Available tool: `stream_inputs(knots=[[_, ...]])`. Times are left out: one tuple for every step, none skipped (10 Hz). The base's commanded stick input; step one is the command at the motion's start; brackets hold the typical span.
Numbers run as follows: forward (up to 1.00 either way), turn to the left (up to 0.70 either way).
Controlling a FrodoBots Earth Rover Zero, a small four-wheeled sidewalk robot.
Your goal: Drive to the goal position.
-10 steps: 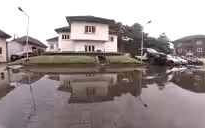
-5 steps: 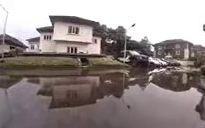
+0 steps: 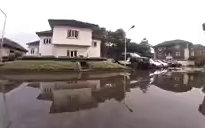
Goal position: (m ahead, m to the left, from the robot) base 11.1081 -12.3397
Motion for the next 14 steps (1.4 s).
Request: stream_inputs(knots=[[0.5,0.0],[0.5,0.0],[0.5,0.0],[0.5,-0.02],[0.5,-0.31],[0.5,-0.45],[0.5,-0.5],[0.5,-0.5],[0.5,-0.5],[0.5,-0.35],[0.5,-0.16],[0.5,-0.1],[0.5,-0.05],[0.5,0.0]])
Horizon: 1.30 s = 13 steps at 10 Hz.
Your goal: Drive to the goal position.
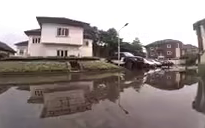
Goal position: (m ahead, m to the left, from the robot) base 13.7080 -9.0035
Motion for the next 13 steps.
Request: stream_inputs(knots=[[0.5,0.0],[0.5,0.0],[0.5,0.0],[0.5,0.0],[0.5,0.0],[0.5,0.0],[0.5,0.0],[0.5,0.0],[0.5,0.0],[0.5,0.0],[0.5,0.0],[0.5,0.0],[0.5,-0.13]])
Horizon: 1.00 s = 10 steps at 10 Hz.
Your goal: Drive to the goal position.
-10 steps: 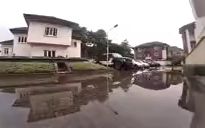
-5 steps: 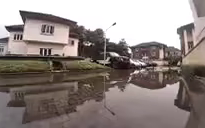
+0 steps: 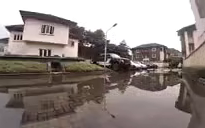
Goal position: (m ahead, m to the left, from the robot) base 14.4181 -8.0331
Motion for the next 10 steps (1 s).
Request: stream_inputs(knots=[[0.5,-0.27],[0.5,-0.41],[0.5,-0.5],[0.5,-0.5],[0.5,-0.5],[0.5,-0.5],[0.5,-0.5],[0.5,-0.48],[0.5,-0.16],[0.5,-0.05]])
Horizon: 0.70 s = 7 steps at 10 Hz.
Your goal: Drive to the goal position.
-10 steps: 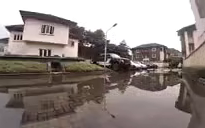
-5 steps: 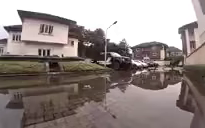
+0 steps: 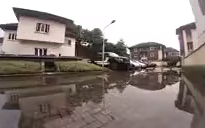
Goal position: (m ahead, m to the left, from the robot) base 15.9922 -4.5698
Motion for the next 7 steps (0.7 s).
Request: stream_inputs(knots=[[0.5,-0.03],[0.5,-0.01],[0.5,0.0],[0.5,0.0],[0.5,0.0],[0.5,0.0],[0.5,0.0]])
